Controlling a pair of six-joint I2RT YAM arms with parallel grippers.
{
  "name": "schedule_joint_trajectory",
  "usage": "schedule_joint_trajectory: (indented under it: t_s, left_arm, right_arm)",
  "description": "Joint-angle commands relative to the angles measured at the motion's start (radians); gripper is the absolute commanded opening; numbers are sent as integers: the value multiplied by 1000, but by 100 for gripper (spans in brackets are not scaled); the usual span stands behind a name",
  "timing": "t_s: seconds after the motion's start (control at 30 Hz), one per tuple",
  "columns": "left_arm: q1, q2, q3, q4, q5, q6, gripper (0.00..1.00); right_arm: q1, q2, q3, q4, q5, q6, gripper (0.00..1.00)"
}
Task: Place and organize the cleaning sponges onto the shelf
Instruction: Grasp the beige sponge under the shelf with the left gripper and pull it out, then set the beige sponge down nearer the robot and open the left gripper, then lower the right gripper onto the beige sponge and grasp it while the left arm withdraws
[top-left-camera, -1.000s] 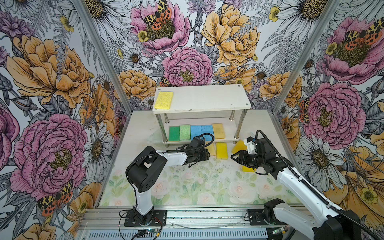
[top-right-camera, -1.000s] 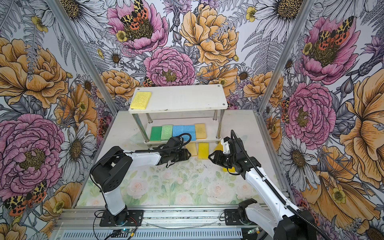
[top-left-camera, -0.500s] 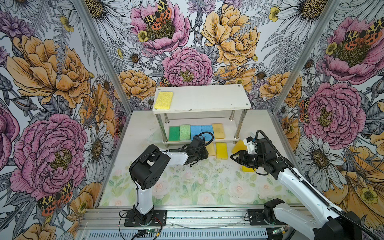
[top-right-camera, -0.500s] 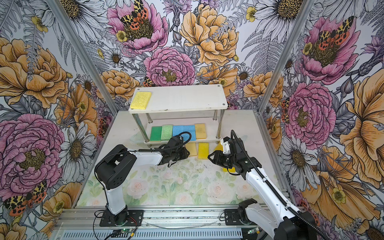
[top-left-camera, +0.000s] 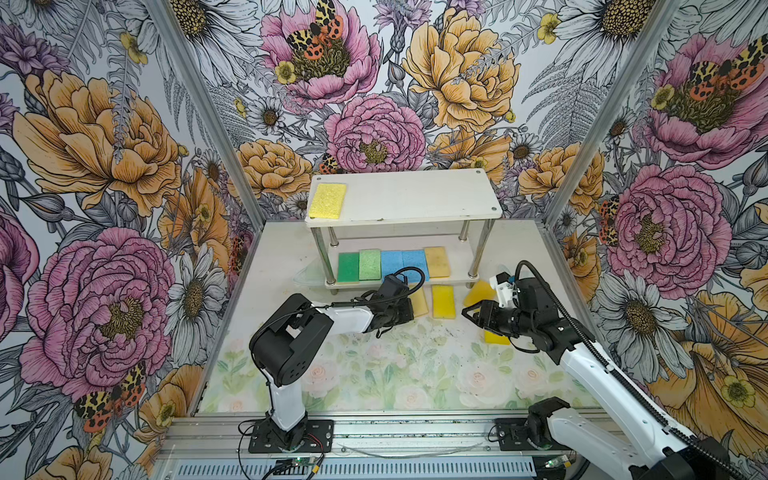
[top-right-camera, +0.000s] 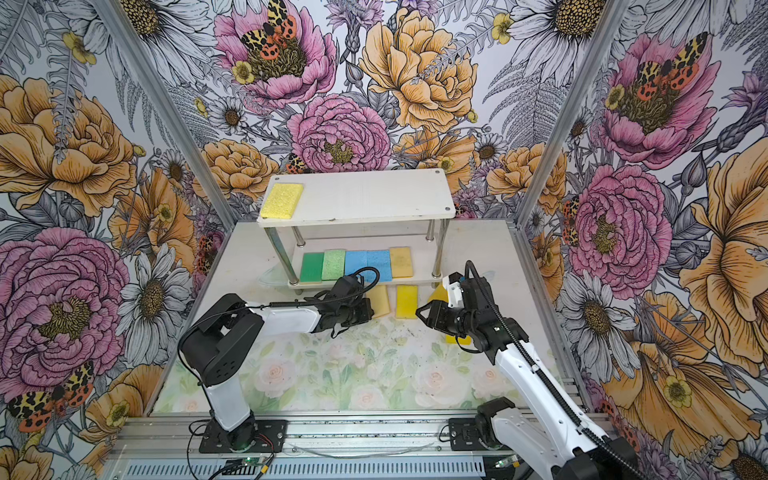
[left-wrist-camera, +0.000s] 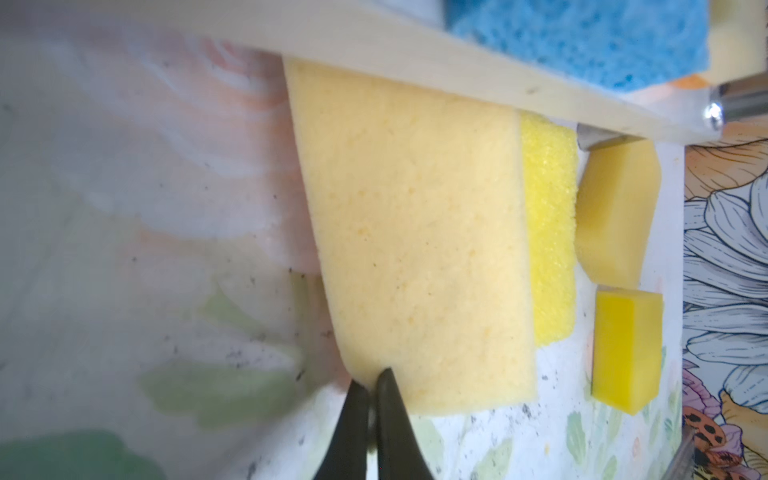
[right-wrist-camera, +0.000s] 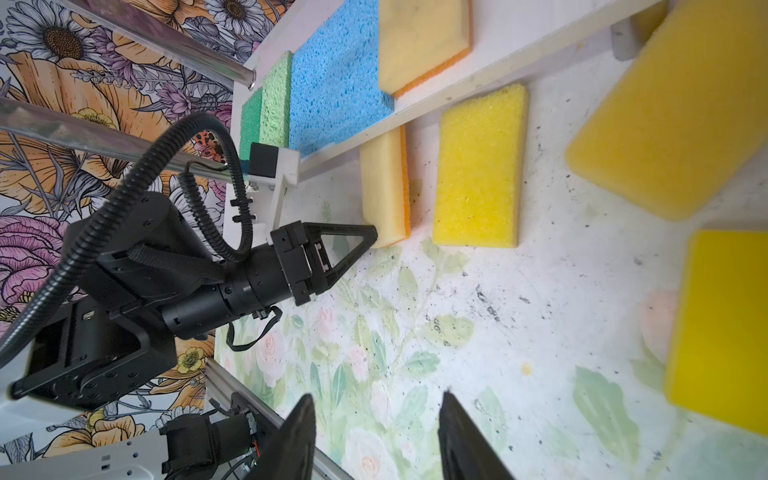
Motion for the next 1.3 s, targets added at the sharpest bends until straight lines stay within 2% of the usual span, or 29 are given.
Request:
schedule_joint_trajectory:
  t_s: [0.0, 0.17, 0.4, 0.47, 0.5, 0.57, 0.67, 0.87, 1.03, 1.27]
  left_arm:
    - [-30, -88, -24, -127, 34, 14, 8]
    - [-99, -200, -101, -174, 32, -18, 8]
    - [-281, -260, -163, -218, -66, -121, 9]
    - [-309, -259, -165, -216, -87, -141, 12]
    - [-315, -255, -163, -215, -91, -144, 20]
    - [-316, -247, -158, -215, -84, -142, 33]
    - [-314, -256, -157, -212, -74, -138, 42]
    - [-276, -361, -234, -134, -36, -161, 45]
    - [-189, -508, -379, 28, 38, -215, 49]
    - [-68, -703, -457, 6, 56, -209, 58]
  right_arm:
    - [-5, -17, 3, 14, -17, 12, 50]
    - [19, -20, -30, 17, -8, 35, 49]
    - [123, -28, -85, 19, 64, 74, 49]
    - [161, -24, -98, 18, 84, 89, 50]
    - [180, -22, -104, 19, 98, 97, 50]
    - [215, -15, -115, 18, 125, 110, 50]
    - [259, -1, -129, 19, 166, 133, 50]
    - [330, 14, -158, 24, 260, 186, 46]
    - [396, 66, -166, 39, 308, 198, 44]
    - [437, 135, -197, 143, 285, 234, 42]
